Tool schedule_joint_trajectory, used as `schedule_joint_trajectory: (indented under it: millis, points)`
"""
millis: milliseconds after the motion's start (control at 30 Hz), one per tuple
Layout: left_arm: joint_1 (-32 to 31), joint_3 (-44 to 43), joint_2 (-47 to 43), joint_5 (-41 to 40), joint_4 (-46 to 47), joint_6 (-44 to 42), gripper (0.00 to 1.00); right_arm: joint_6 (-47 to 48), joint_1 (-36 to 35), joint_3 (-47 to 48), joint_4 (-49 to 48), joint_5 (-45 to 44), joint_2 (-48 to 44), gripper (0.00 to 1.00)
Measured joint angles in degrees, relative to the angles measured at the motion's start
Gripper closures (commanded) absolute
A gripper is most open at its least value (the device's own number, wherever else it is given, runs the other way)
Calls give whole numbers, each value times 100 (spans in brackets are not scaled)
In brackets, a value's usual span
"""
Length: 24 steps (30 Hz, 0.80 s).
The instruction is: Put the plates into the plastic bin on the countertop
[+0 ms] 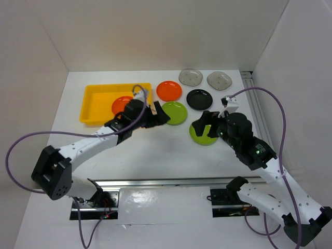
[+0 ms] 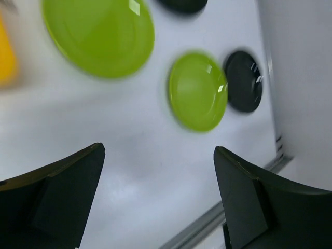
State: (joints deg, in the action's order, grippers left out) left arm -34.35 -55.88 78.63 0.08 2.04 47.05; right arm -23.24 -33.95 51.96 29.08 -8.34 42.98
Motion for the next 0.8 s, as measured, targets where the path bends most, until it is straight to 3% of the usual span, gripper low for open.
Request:
schedule_joint_trajectory:
  millis: [200,433,633,800]
  points:
    - [-883,208,1670,321,632,291,0,-74,-2,22,46,-55,-111,0]
    - [-1119,-557,3069,514,1322,439,0,-129,-2,352,280,-262,-498,0]
    - [-1145,-1375,3823,511,1637,466,6,-125,-2,691,442,-450,-586,0]
    - [-1145,-1871,4256,466,1707,629,18,-114,-2,708,697,-592,-590,0]
